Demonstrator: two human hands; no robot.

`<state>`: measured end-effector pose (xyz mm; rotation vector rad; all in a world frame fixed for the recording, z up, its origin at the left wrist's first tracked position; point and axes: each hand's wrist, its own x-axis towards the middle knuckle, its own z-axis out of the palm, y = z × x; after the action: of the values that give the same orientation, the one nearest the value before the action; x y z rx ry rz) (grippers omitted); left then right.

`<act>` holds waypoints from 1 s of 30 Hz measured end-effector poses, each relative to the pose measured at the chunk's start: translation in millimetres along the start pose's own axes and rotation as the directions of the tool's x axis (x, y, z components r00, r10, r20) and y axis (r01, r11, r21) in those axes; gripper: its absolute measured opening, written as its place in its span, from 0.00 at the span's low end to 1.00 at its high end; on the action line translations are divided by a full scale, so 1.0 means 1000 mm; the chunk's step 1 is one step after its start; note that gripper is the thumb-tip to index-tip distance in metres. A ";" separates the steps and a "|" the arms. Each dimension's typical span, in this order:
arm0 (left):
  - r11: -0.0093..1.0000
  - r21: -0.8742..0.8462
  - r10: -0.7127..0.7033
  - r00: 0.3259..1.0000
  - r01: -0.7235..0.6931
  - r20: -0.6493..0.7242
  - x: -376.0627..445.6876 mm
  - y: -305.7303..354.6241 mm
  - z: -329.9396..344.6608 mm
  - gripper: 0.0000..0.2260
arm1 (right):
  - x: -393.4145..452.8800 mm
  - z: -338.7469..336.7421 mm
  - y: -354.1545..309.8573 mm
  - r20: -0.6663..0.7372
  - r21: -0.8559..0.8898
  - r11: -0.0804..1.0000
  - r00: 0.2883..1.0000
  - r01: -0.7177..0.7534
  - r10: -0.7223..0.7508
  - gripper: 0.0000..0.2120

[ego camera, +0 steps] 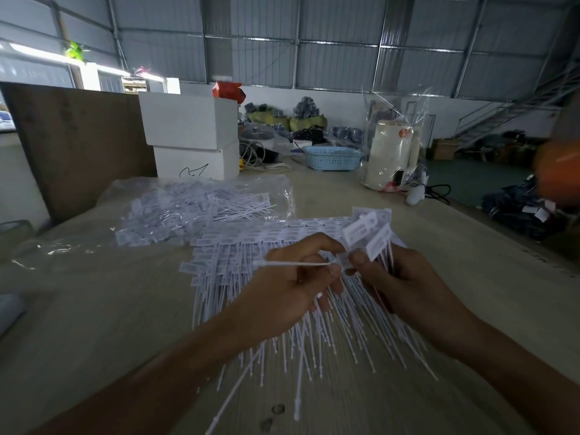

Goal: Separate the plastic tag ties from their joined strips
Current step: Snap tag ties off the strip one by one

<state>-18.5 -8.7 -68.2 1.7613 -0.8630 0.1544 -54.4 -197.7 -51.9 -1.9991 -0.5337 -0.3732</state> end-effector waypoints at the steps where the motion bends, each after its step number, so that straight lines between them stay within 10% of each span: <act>1: 1.000 0.002 0.002 1.000 -0.002 0.001 0.000 0.000 0.000 0.06 | 0.000 -0.001 -0.002 0.002 0.023 0.999 0.999 -0.043 0.043 0.16; 30: 0.970 0.233 0.097 0.991 -0.073 -0.093 0.004 -0.005 0.000 0.09 | 0.004 -0.006 0.005 0.093 0.294 0.894 0.941 -0.338 0.325 0.19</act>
<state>-12.6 -9.7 -69.6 1.9125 -0.8722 0.4135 -48.8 -204.5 -51.3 -1.7544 -0.2463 -0.0327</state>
